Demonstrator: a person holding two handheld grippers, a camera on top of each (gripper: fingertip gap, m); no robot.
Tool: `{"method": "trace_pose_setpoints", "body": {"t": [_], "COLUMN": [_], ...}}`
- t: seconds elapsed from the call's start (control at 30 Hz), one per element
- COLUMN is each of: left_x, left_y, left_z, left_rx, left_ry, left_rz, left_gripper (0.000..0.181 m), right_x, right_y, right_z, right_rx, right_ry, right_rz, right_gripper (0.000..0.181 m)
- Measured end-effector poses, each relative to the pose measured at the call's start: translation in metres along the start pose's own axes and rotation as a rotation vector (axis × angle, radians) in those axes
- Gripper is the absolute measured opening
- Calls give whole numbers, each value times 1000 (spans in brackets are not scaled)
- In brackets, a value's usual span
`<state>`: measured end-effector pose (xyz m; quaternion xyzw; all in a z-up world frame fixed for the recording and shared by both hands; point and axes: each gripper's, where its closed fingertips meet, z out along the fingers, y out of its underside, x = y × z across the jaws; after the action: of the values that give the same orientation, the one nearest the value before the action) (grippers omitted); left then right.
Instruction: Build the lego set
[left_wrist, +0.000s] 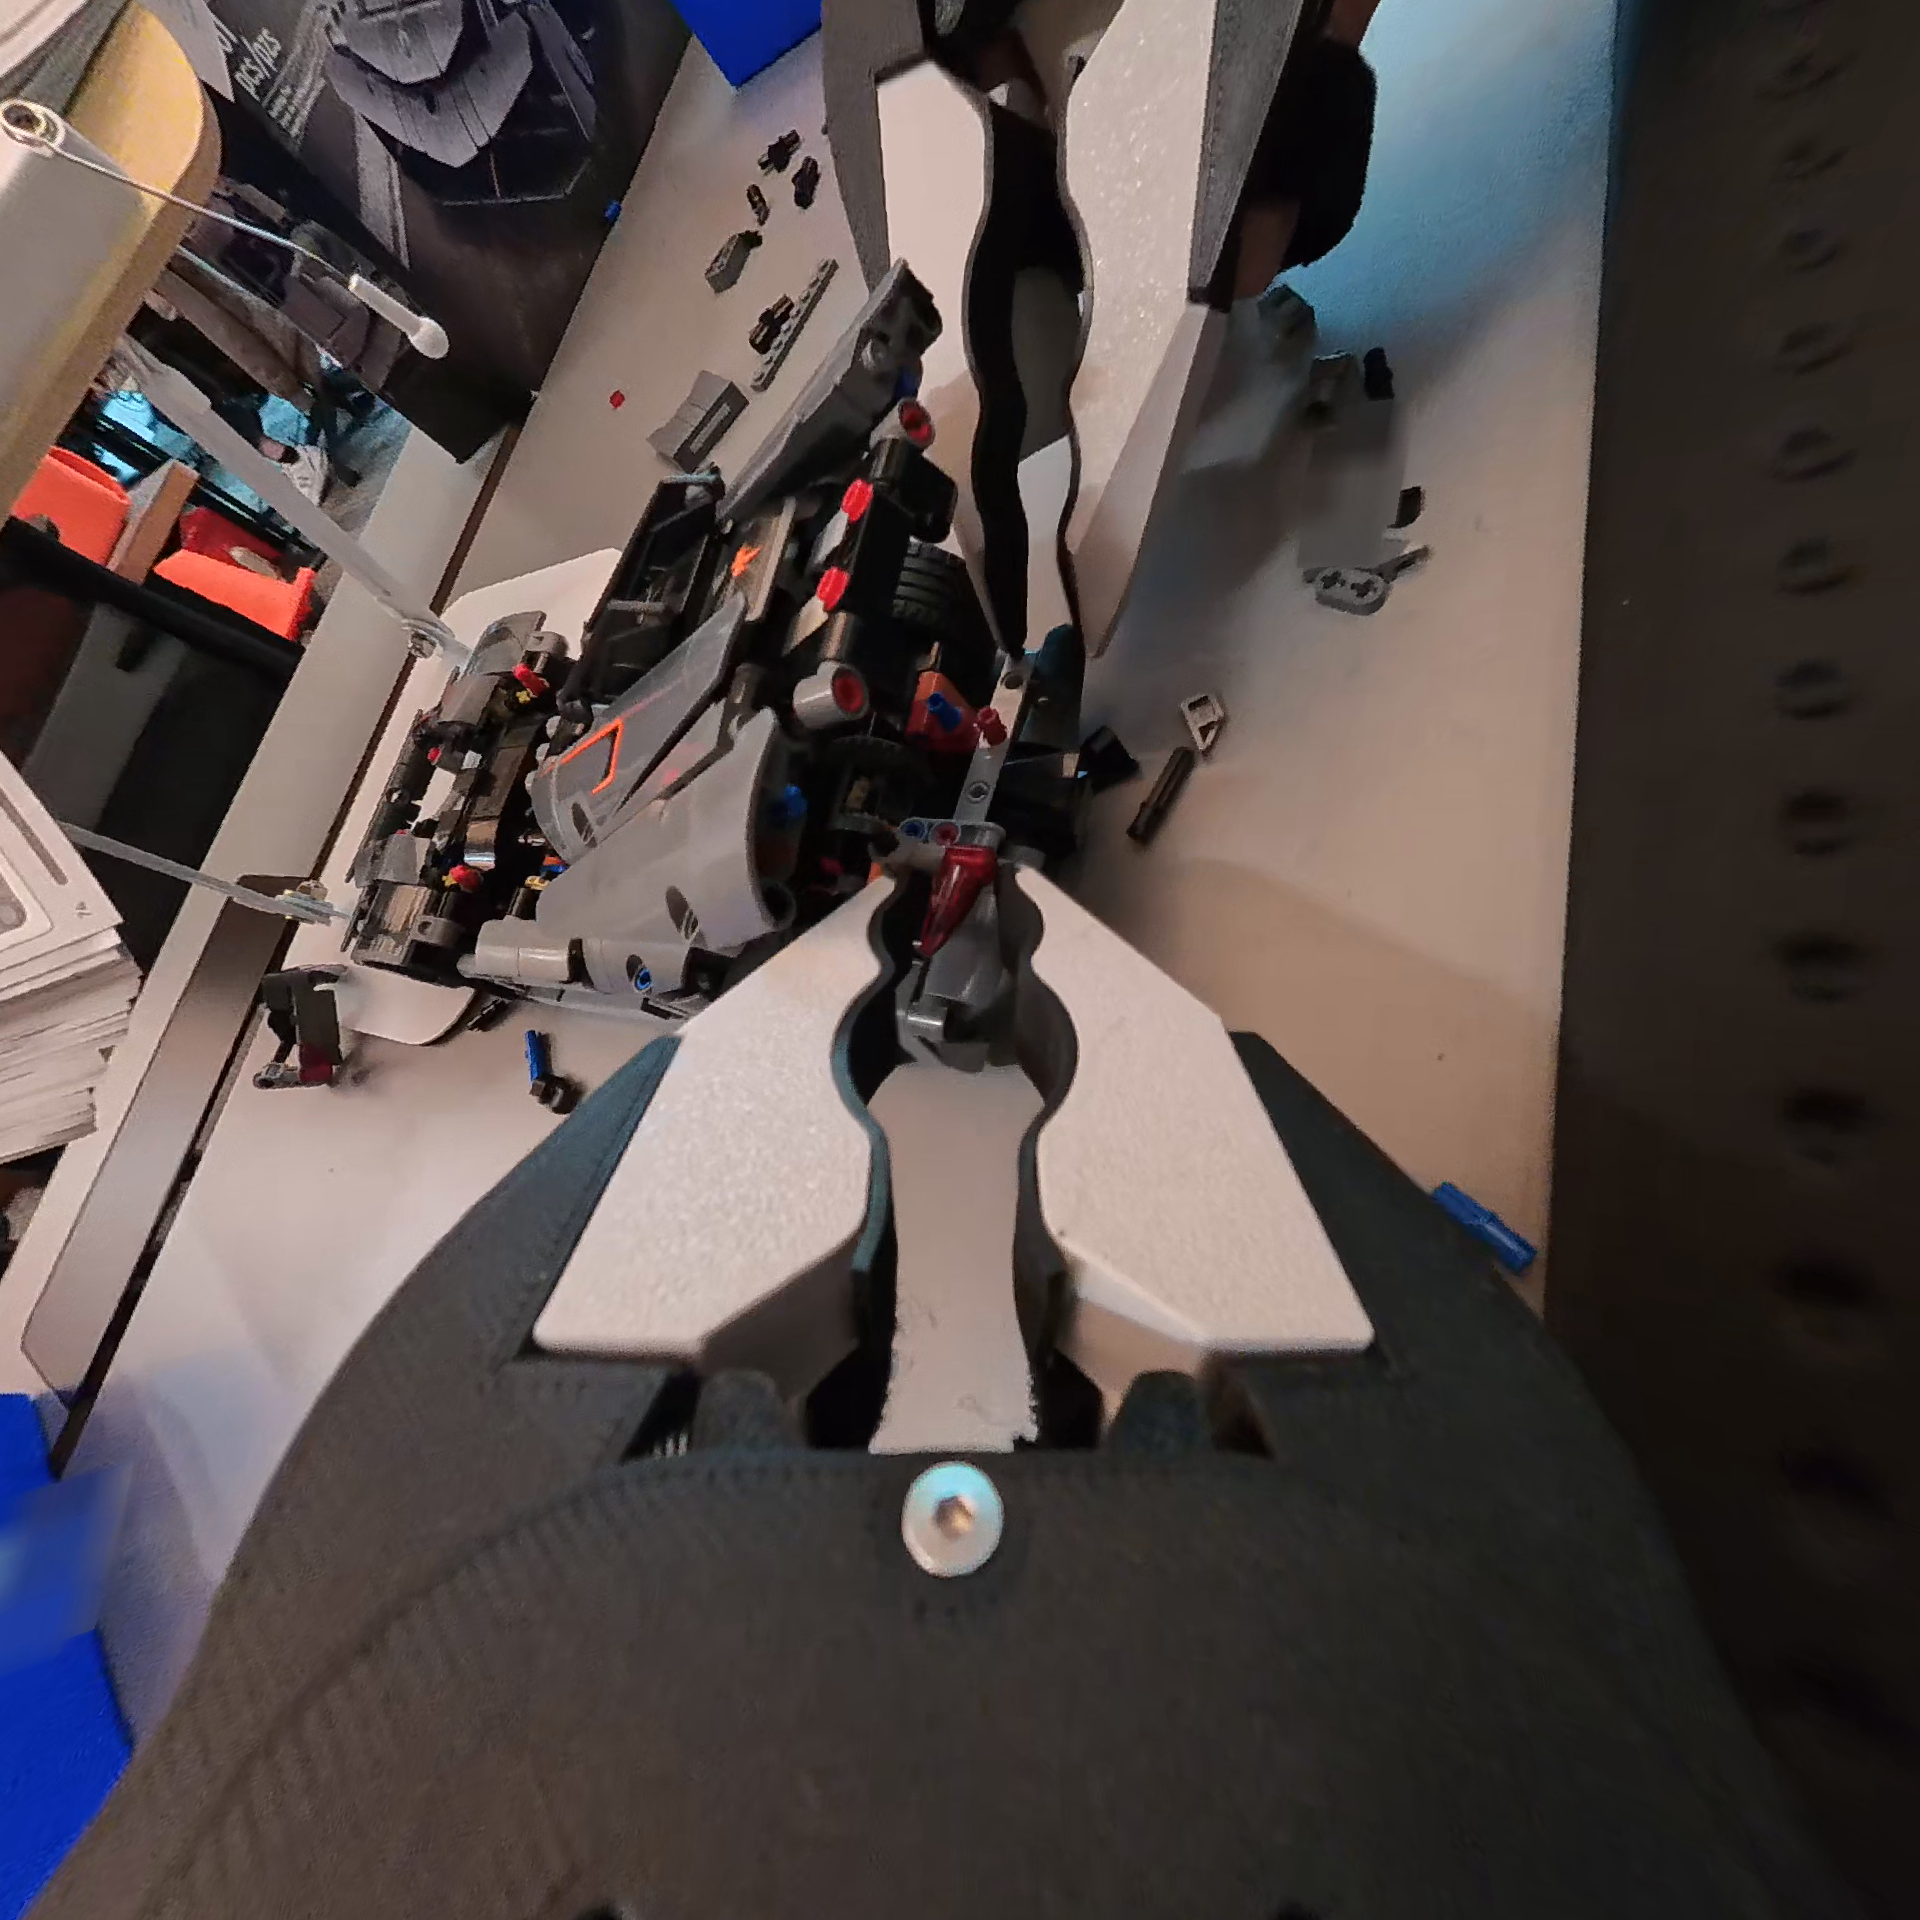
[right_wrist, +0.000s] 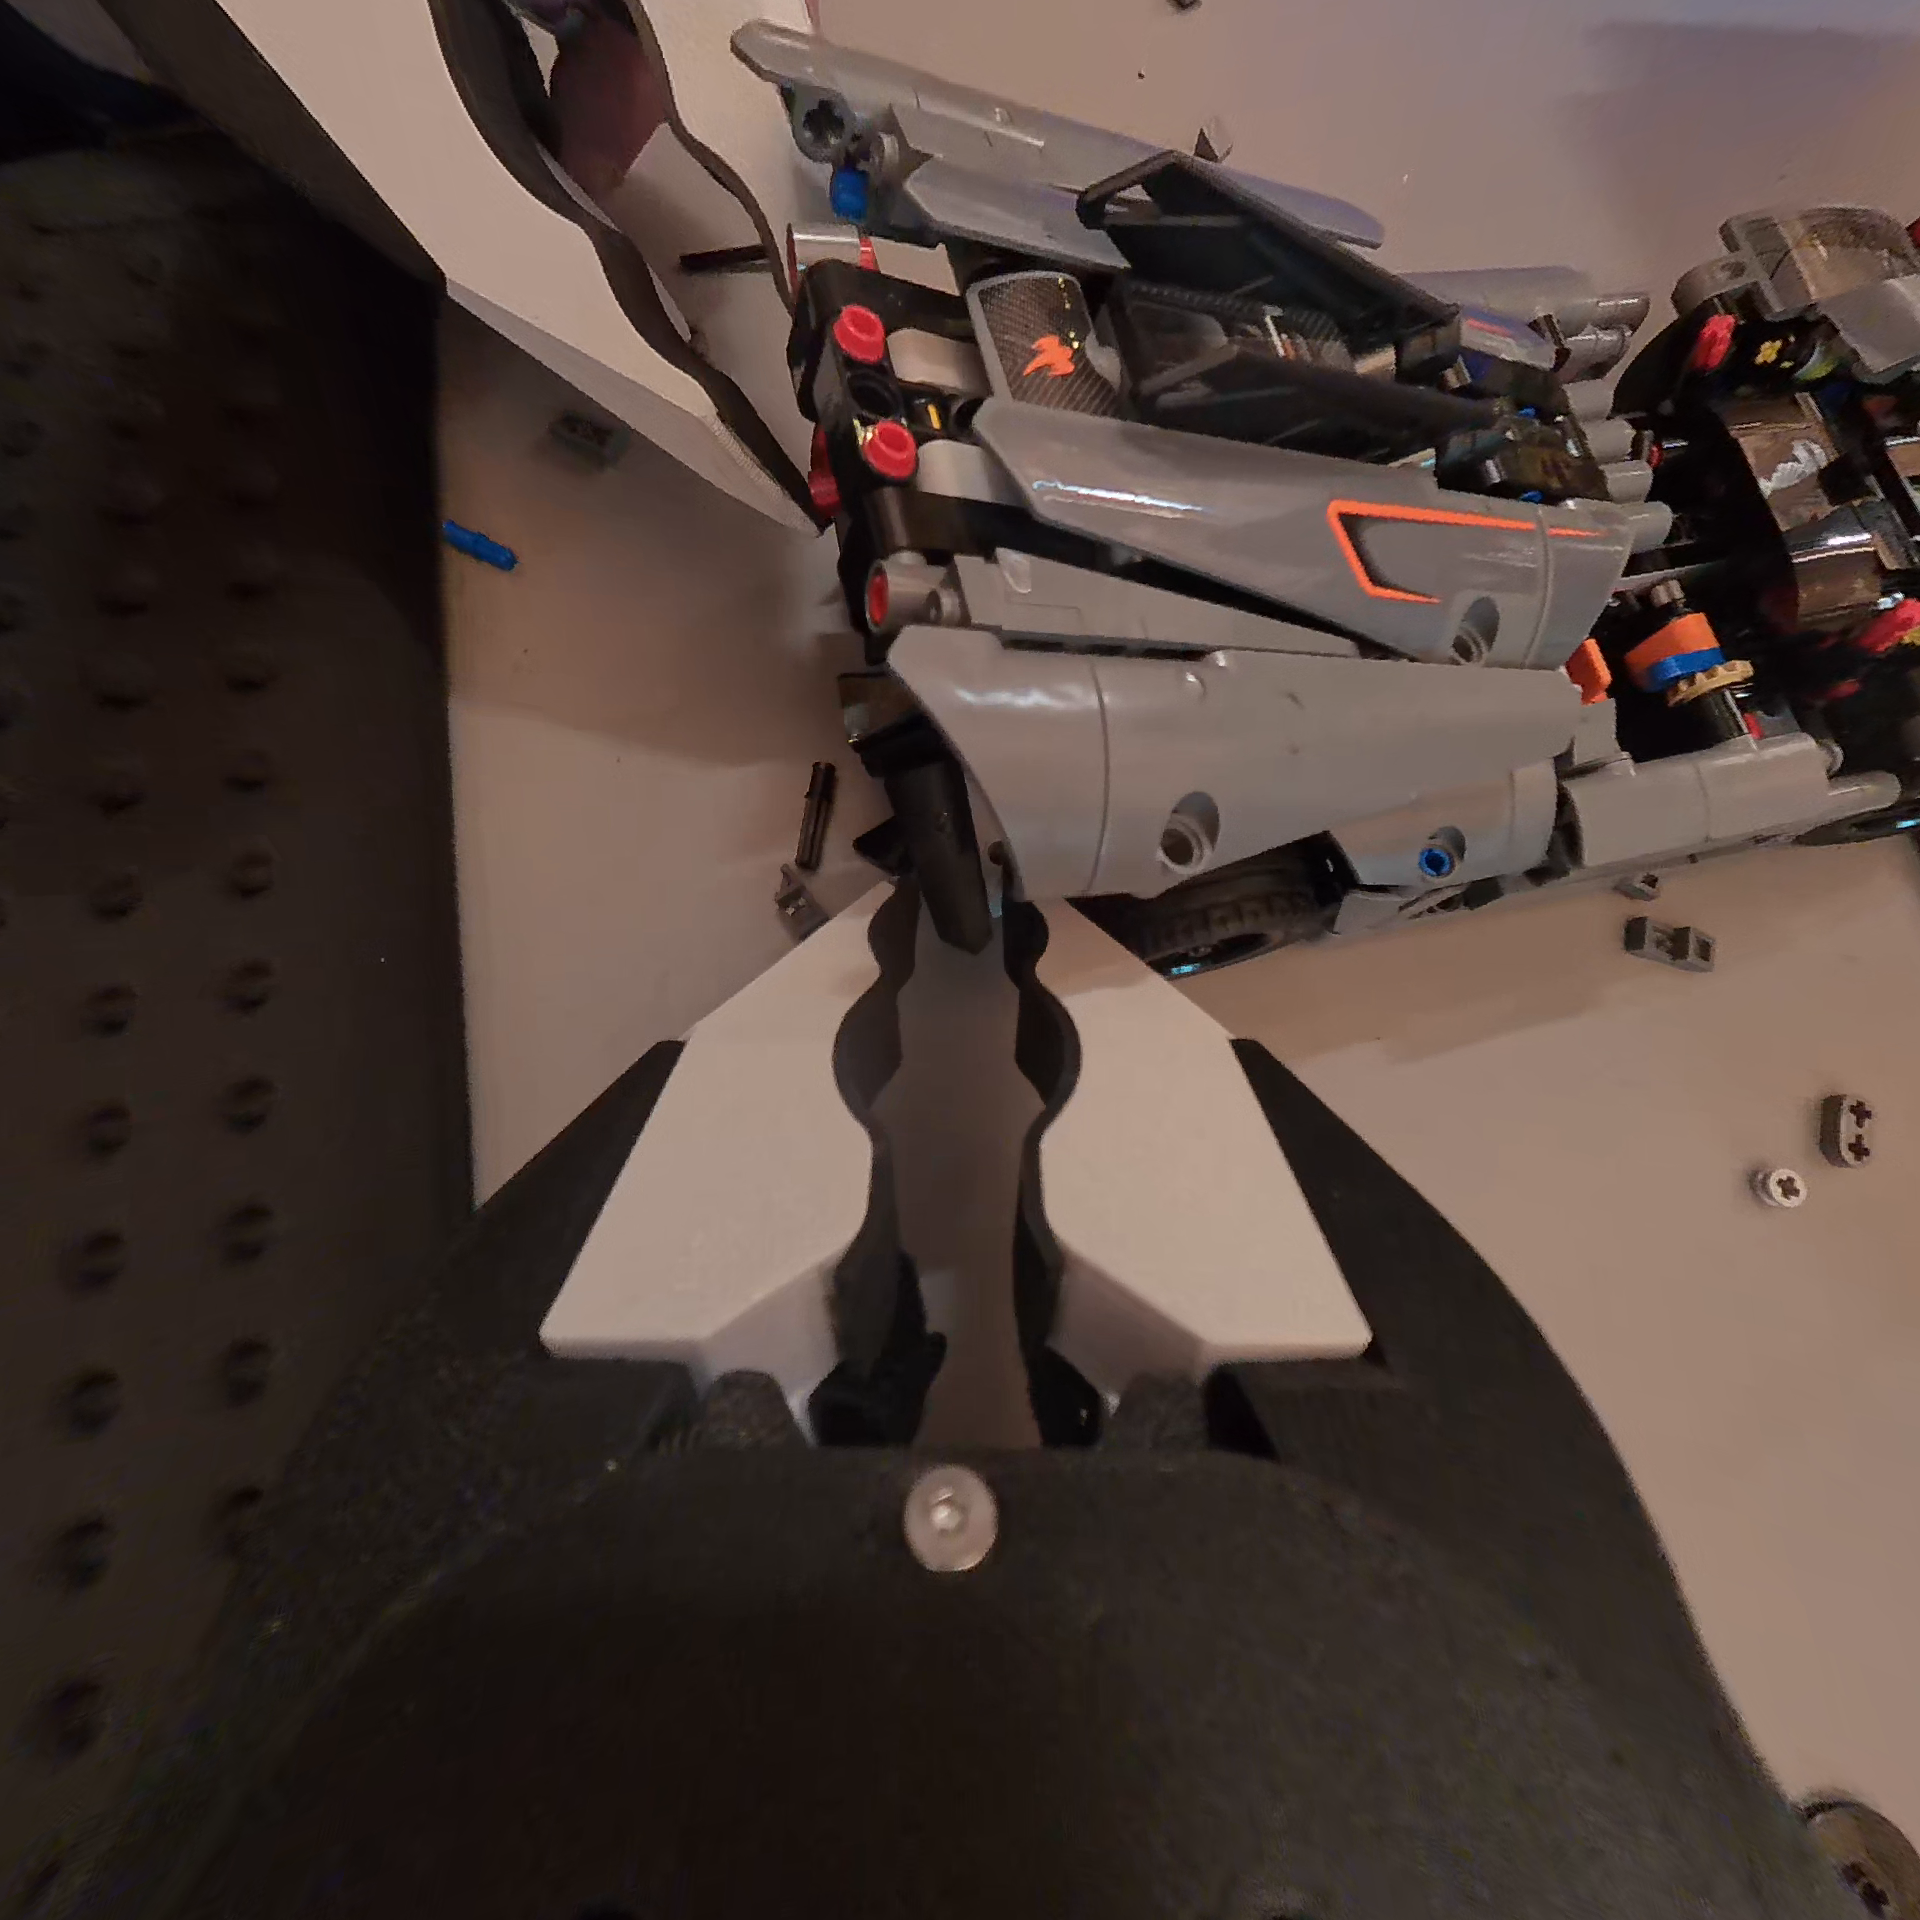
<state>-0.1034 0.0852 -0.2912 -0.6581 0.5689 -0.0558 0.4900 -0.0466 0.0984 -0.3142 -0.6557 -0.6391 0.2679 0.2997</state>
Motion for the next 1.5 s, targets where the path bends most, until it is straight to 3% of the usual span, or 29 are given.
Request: {"method": "trace_pose_setpoints", "body": {"t": [0.37,0.73,0.87,0.97,1.2,1.37,1.5], "left_x": [-6,-1,-12,-20,-28,-18,-21], "left_y": [15,24,32,37,44,45,48], "left_z": [-8,-9,-20,-23,-24,-6,2], "left_rx": [-28,-65,-63,-64,-57,-98,-127], "left_ry": [16,56,31,6,9,44,20], "left_rz": [-52,-43,-96,-123,-210,-189,-172], "left_gripper": [23,20,18,18,28,32,25], "right_x": [-20,-34,-36,-36,5,12,20], "right_y": [0,-5,6,1,20,26,21], "right_z": [-2,12,19,10,-28,-19,-8], "right_rx": [-12,-30,-96,-58,-58,-97,-104], "right_ry": [-69,-68,-68,-96,-42,-13,31], "right_rz": [-67,-126,-155,-133,-23,-39,-72], "right_gripper": [14,18,10,9,13,11,2]}}
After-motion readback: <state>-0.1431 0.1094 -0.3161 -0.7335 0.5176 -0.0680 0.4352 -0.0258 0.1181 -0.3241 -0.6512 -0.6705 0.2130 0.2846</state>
